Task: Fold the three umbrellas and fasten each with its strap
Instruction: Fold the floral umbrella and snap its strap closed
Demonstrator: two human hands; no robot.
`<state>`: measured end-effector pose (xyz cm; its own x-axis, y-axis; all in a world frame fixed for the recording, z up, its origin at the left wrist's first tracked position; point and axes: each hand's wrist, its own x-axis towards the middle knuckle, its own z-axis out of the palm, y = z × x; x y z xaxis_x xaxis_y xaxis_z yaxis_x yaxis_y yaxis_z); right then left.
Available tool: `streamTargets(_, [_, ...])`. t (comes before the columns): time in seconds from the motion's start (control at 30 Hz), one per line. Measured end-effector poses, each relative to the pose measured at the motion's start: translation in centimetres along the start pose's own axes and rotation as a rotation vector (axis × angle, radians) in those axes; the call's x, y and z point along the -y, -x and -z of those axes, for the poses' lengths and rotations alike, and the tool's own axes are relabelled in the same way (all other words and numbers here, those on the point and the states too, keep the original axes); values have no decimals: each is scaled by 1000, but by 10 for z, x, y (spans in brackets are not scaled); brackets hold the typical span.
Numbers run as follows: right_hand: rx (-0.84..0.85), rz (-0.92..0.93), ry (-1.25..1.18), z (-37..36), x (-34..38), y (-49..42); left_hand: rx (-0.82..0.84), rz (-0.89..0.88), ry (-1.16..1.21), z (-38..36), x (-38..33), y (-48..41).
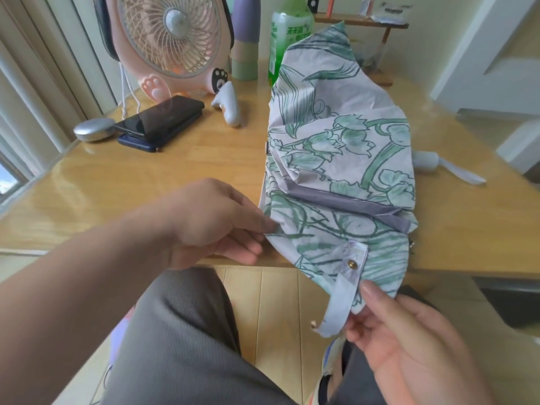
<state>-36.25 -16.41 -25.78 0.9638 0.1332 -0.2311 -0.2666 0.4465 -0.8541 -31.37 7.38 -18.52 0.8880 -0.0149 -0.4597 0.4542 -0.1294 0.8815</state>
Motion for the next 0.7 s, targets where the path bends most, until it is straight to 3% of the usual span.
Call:
streamTargets(0.27, [11,-4,-19,3,-3,0,-69,-13,20,-1,4,-3])
streamTargets(0.47, [130,-105,0,-4,0,5,84,37,-45,-3,1,6])
streamTargets(0.6, [84,-79,56,-7,-7,4,-52,16,-96,-4,-1,6])
streamTargets(0.7, [52,-94,73,-4,-12,3,-135,-7,-305,-6,-5,9])
